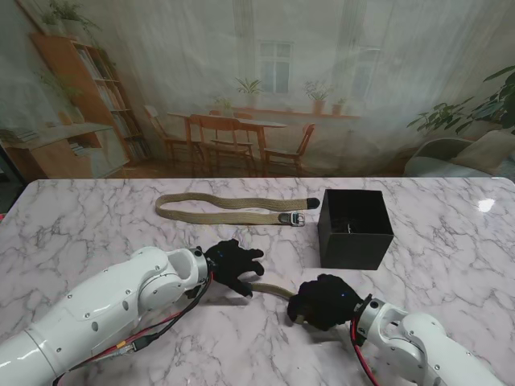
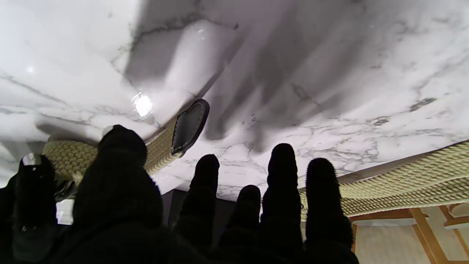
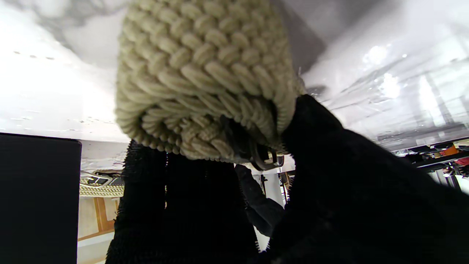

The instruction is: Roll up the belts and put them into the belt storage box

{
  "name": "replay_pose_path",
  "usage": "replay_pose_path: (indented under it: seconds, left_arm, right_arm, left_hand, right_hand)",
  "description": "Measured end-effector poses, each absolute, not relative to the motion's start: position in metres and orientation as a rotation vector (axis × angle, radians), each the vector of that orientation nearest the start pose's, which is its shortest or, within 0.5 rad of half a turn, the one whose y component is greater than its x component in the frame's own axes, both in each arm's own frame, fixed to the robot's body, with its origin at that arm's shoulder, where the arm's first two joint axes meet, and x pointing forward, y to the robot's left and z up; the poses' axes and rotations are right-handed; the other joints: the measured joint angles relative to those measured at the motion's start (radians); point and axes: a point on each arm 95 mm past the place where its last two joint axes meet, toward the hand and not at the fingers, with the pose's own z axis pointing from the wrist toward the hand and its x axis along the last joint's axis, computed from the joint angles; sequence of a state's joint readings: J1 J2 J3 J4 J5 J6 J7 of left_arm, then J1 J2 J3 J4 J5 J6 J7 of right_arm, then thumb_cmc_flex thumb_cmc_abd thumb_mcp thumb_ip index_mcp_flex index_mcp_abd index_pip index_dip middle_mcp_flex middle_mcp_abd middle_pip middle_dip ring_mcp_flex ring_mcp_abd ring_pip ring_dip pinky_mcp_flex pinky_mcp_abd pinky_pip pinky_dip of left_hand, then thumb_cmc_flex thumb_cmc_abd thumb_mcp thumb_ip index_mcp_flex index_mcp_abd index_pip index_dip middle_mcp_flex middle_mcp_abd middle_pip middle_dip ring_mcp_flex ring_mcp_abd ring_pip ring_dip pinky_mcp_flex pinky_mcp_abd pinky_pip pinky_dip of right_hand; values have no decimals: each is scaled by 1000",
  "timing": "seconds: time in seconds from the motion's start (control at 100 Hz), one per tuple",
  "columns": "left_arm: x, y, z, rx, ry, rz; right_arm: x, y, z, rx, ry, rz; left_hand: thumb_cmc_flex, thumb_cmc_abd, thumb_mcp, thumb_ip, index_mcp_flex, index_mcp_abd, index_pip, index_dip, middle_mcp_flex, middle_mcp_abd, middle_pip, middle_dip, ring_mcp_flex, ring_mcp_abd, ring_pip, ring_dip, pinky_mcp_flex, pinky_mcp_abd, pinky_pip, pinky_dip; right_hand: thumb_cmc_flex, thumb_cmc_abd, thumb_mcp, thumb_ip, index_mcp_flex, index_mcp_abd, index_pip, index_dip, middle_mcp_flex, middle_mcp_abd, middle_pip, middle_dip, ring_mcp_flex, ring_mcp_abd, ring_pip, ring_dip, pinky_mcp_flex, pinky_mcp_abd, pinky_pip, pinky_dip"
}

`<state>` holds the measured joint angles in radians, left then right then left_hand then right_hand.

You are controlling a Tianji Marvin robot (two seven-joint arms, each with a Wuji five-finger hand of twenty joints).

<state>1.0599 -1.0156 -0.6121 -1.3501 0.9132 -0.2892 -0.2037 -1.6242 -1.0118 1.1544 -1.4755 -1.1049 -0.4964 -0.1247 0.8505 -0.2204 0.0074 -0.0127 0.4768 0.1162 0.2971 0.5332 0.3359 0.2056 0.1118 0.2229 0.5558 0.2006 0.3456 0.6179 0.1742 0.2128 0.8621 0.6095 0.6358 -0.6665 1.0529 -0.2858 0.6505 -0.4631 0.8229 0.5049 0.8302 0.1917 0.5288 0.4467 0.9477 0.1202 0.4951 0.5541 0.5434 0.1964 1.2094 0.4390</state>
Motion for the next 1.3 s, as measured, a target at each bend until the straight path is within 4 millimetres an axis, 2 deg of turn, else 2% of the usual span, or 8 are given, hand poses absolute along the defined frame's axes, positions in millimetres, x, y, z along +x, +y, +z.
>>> replay_pose_path:
  seconds: [0.12,0.32,0.45,0.63,0.69,0.77,0.85,1.3]
  left_arm:
    - [438,-96,-355,-737,2316,-1360]
    - [441,-95,-357,-740,2314,-1325]
    - [442,-92,-357,-724,2317,-1304]
    - [443,-88,-358,-731,2321,-1286]
    - [443,-88,-358,-732,2324,-1281]
    - [443,-87,-357,-731,2329,-1277]
    - [443,-86,-356,-729,2338,-1273]
    - [424,-78,-351,-675,2420,-1286]
  right_arm:
    - [344,5,-390,920,1970,1697]
    - [344,8,-391,928,1962,1707]
    - [345,9,-391,936,1960,1718]
    - [347,9,-394,912,1946,1756]
    - [348,9,-395,903,1942,1758]
    - [348,9,-395,901,1936,1757]
    - [349,9,-396,911,1921,1742]
    - [353,15,-396,943,1863,1667]
  left_hand:
    - [156,-17,36,0,85,-58,218,190,0,0,28,22,0,-10,13,11,6,-12,24,10]
    - [232,-6,36,0,191,-86,393,203,29,-12,76,55,0,-12,20,11,13,-13,46,10]
    - [243,-5,36,0,191,-79,409,203,41,-14,92,74,0,-13,20,11,14,-14,46,10]
    - [243,-5,36,0,191,-70,423,206,41,-14,92,75,0,-13,20,11,14,-14,46,10]
    - [243,-5,36,0,191,-69,428,206,41,-15,92,75,0,-13,20,11,15,-14,46,10]
    - [243,-5,36,0,191,-66,430,202,53,-23,103,87,0,-13,20,11,15,-14,46,10]
    - [243,-5,36,0,191,-66,430,192,53,-24,103,87,0,-13,20,11,15,-14,46,10]
    - [243,-6,36,0,191,-95,433,196,65,-38,100,89,-18,-24,21,9,11,-14,46,10]
  right_hand:
    - [0,0,0,0,0,0,0,0,0,0,0,0,0,0,0,7,0,0,0,0]
    - [0,0,-7,0,-30,0,-26,-8,0,-2,0,0,0,0,0,8,0,-1,0,0]
    - [0,0,-9,0,-271,3,-209,-189,0,-5,0,0,1,0,4,11,-10,-1,0,0]
    - [-2,0,-11,-11,-498,17,-352,-326,1,-30,0,-3,1,-13,-8,11,-13,-1,-2,0]
    - [-4,-11,-11,-13,-499,135,-405,-393,11,-42,0,-15,3,-17,-9,10,-12,-9,-3,0]
    - [-44,-21,-11,-21,-499,472,-469,-456,27,-84,0,-27,21,-52,-10,-10,-11,-15,-3,0]
    - [-93,-21,-10,-21,-499,614,-480,-457,27,-125,24,-41,34,-101,-8,-16,-11,-17,-9,0]
    - [-139,-20,-39,-20,-513,651,-128,-374,76,-142,97,-60,94,-131,28,-15,2,-11,0,-1]
